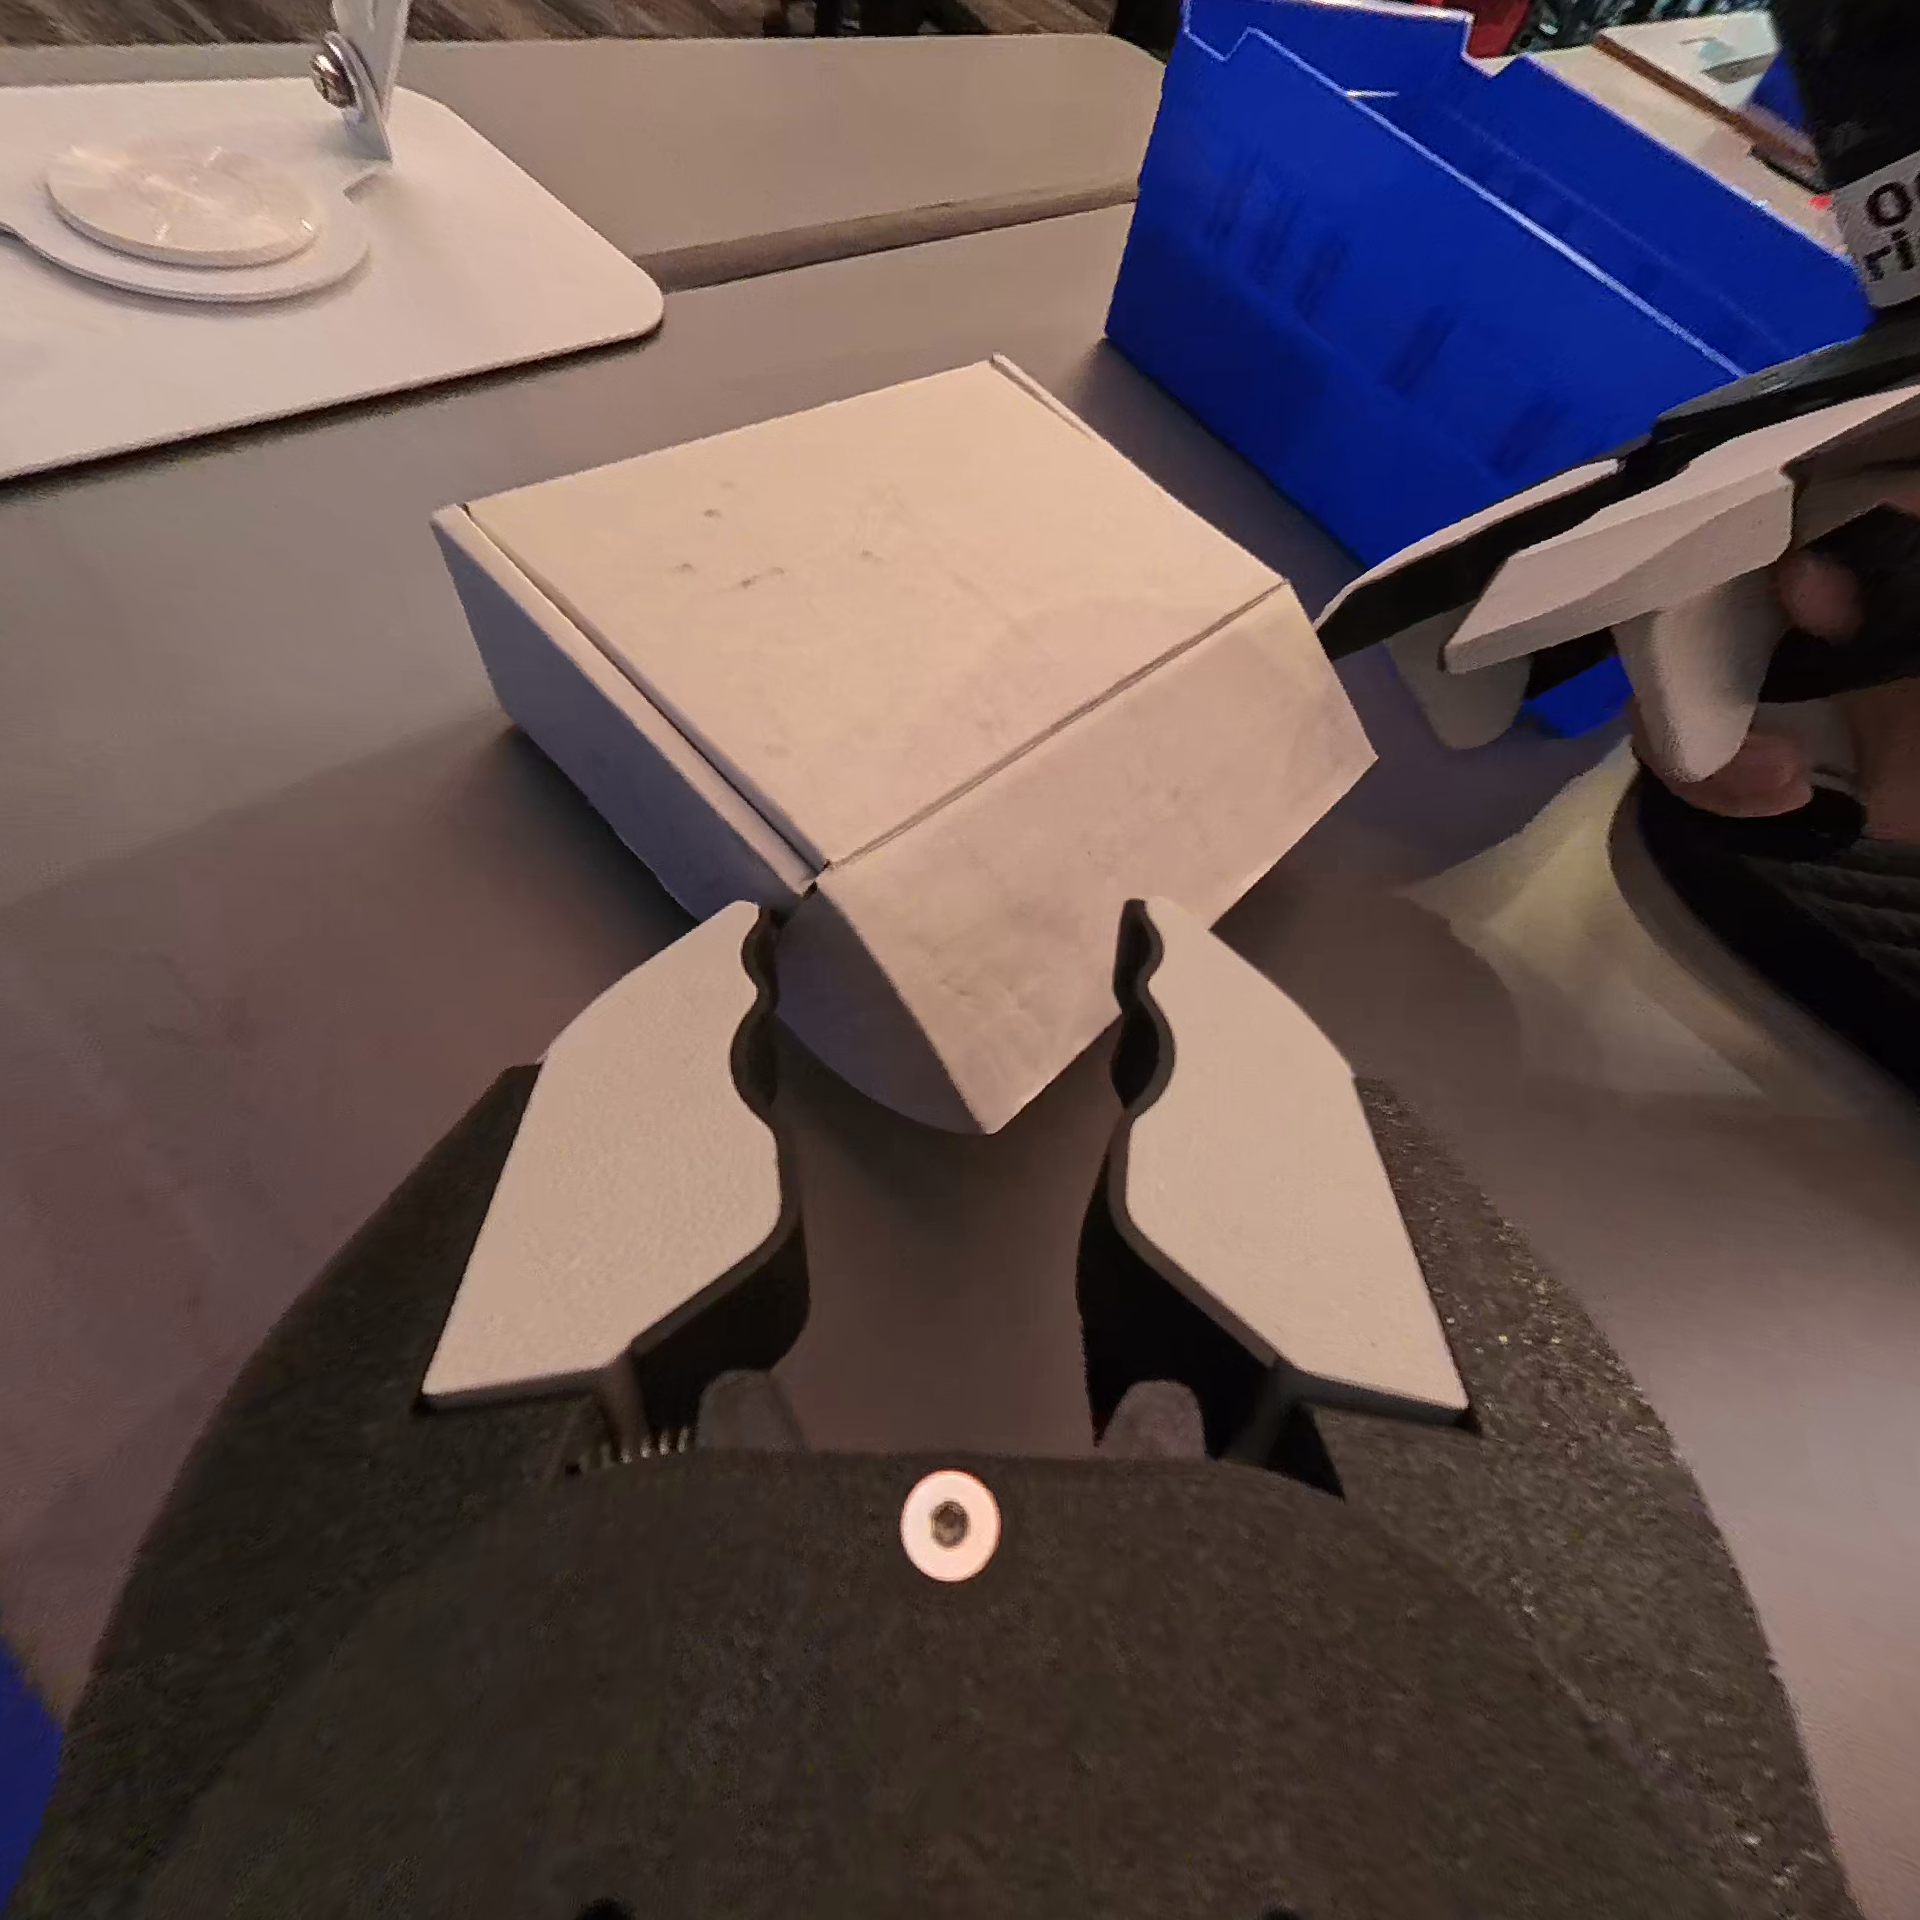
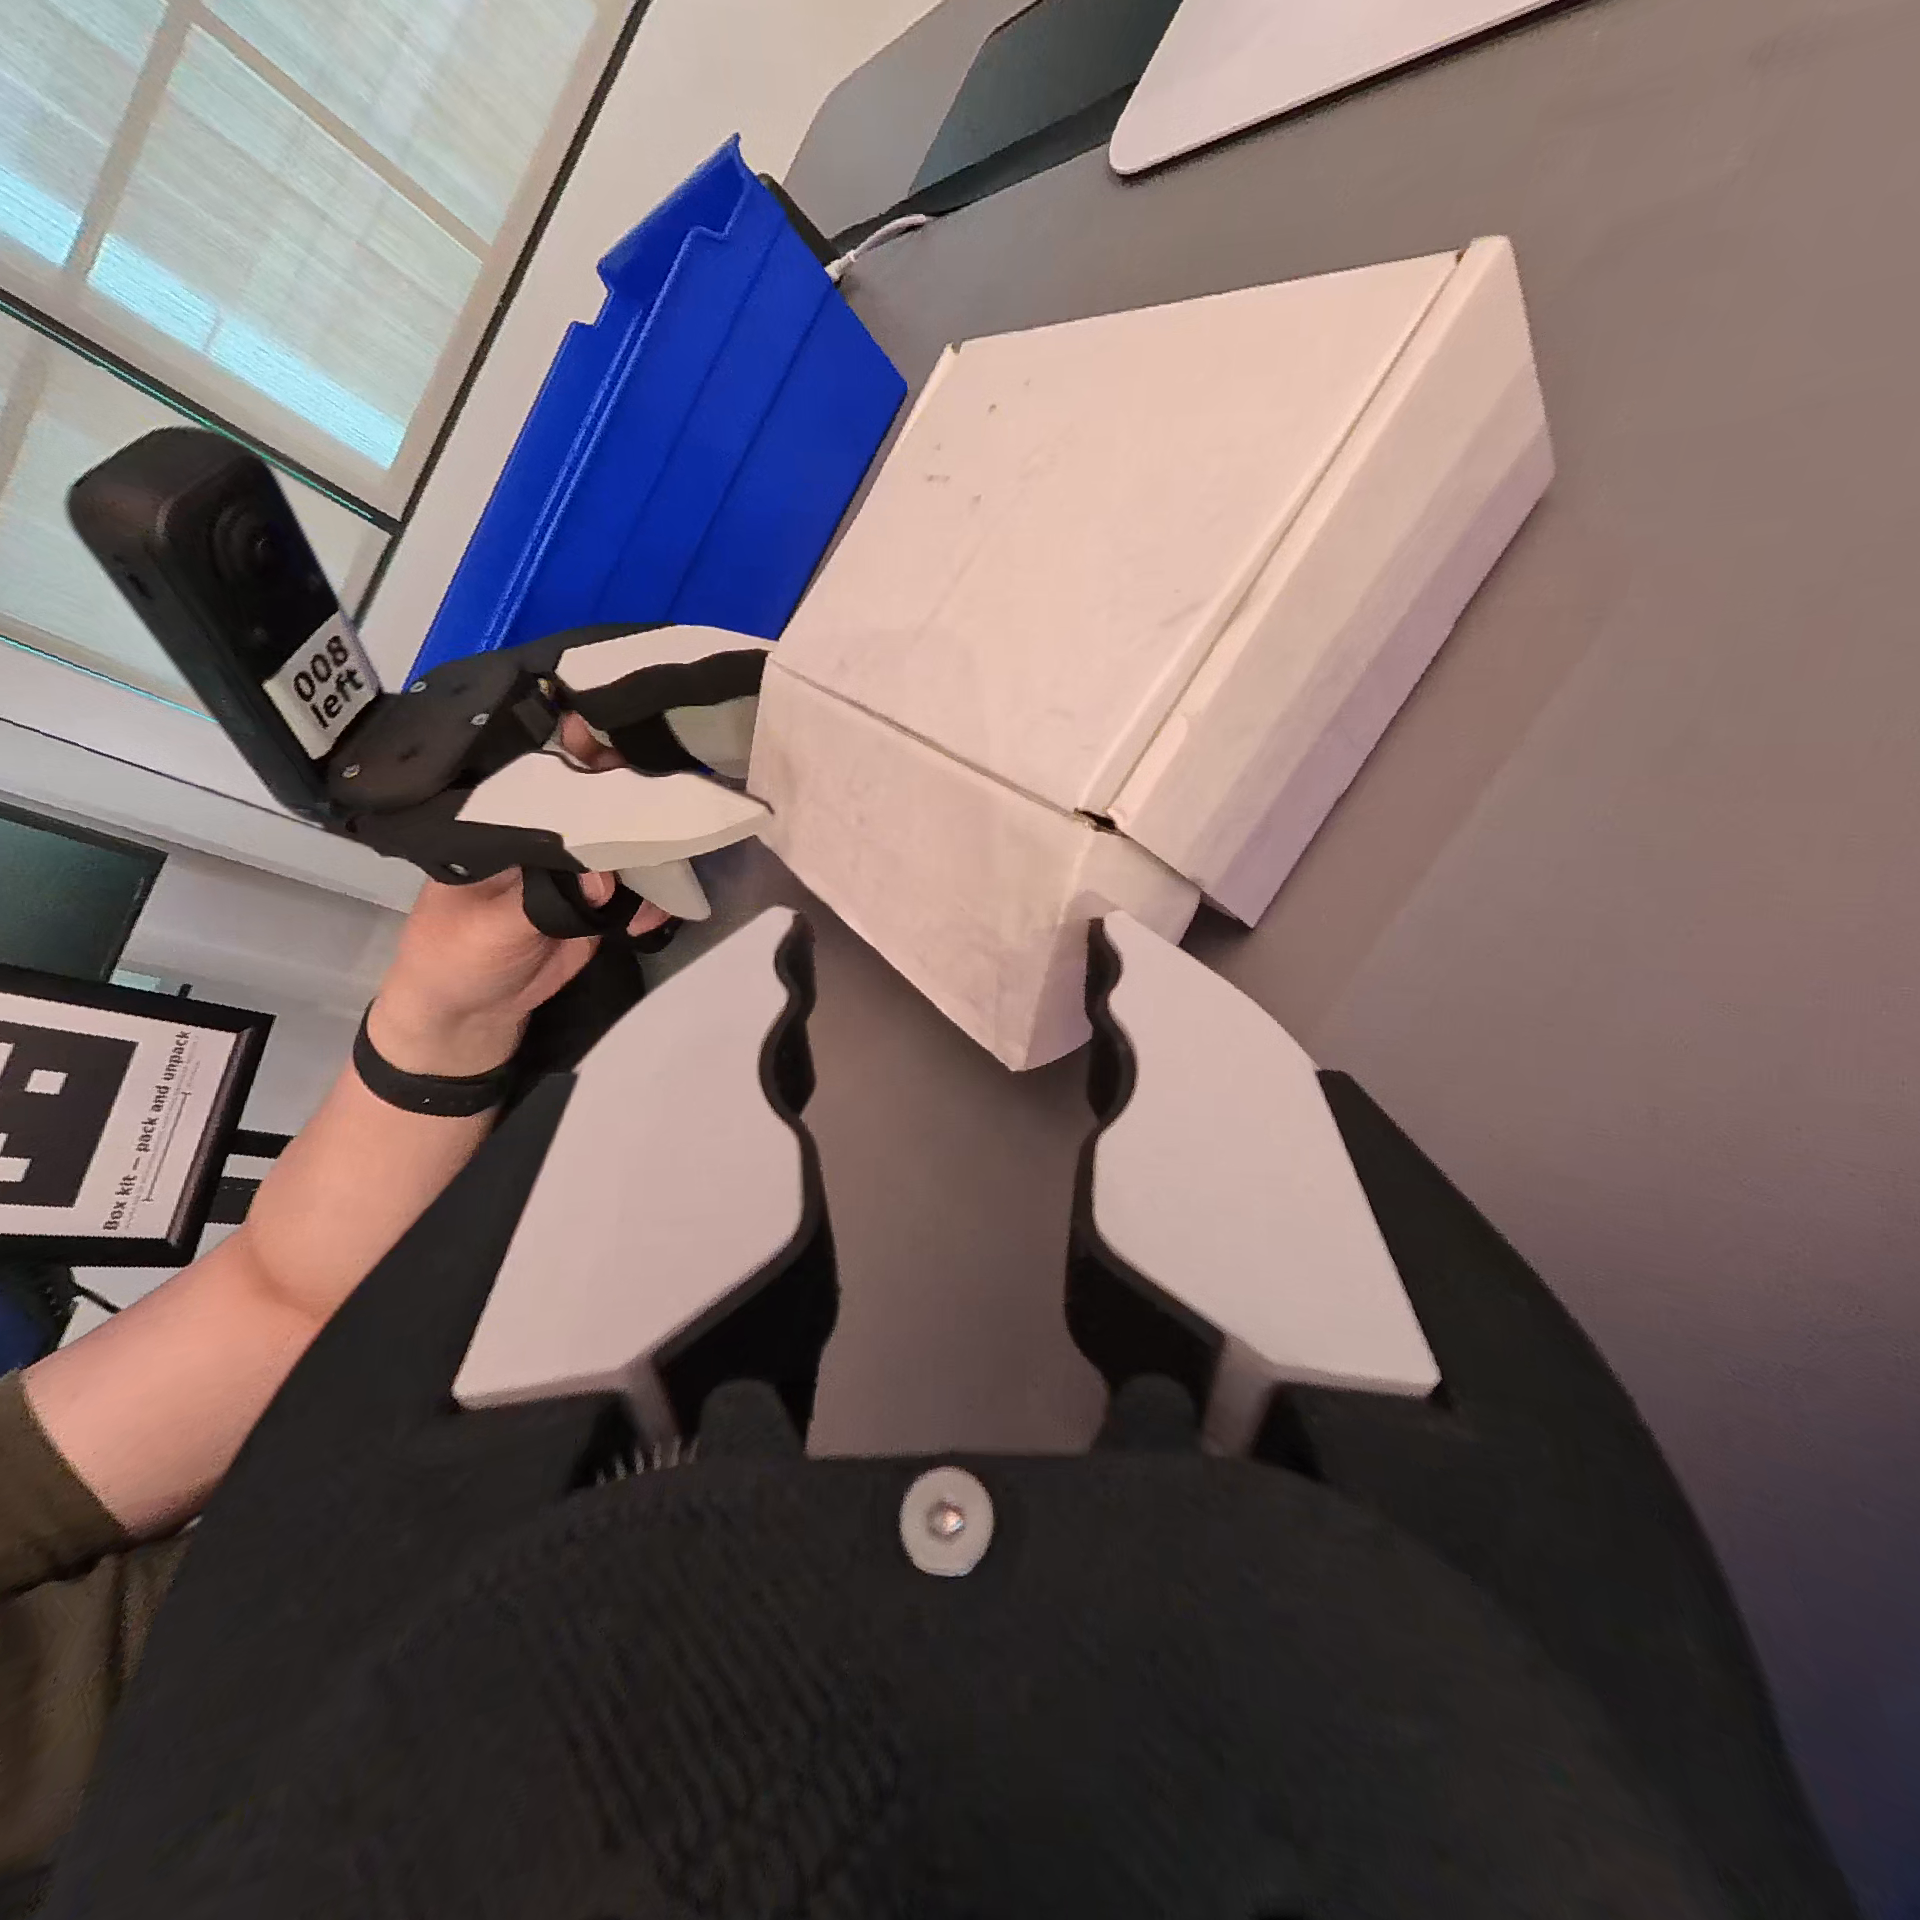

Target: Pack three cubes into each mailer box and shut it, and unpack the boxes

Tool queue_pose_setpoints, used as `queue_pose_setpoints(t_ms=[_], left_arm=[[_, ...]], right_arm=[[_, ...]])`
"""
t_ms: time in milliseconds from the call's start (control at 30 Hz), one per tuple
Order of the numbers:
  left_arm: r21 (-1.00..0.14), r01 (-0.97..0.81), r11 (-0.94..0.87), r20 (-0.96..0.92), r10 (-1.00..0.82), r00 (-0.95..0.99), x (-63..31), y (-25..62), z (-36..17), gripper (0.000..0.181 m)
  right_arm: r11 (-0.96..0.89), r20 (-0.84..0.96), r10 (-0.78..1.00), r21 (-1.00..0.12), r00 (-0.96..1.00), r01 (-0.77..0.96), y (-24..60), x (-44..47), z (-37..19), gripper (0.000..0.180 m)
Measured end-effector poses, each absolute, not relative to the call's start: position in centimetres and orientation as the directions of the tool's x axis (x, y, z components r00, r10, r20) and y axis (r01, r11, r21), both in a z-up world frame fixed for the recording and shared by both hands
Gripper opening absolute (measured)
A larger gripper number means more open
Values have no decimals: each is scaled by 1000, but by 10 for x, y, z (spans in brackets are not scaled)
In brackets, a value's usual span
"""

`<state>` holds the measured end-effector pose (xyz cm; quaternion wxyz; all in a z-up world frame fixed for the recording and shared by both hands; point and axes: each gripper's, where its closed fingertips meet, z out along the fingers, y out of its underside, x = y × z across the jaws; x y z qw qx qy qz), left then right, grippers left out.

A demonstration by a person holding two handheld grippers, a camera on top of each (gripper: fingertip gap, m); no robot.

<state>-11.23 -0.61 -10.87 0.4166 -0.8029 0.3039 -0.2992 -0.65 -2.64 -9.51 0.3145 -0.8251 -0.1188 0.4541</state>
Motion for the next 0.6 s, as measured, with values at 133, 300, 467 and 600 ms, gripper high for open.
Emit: queue_pose_setpoints(t_ms=[133, 300, 467, 600], left_arm=[[-859, -270, -435, 159, -727, 668, -114, 2, -111, 56], [-857, -263, -443, 167, -722, 672, -116, 4, -111, 55], [-861, -235, -451, 179, -700, 691, -121, 10, -113, 71], [-863, -231, -450, 193, -715, 672, -116, 10, -114, 73]], right_arm=[[-763, -661, 493, -641, 565, -84, -22, -6, -97, 49], [-744, -640, 520, -665, 565, -69, -22, -6, -95, 50], [-665, -493, 577, -746, 652, 24, -17, -2, -97, 51], [-588, -322, 594, -799, 737, 125, -4, 4, -105, 55]])
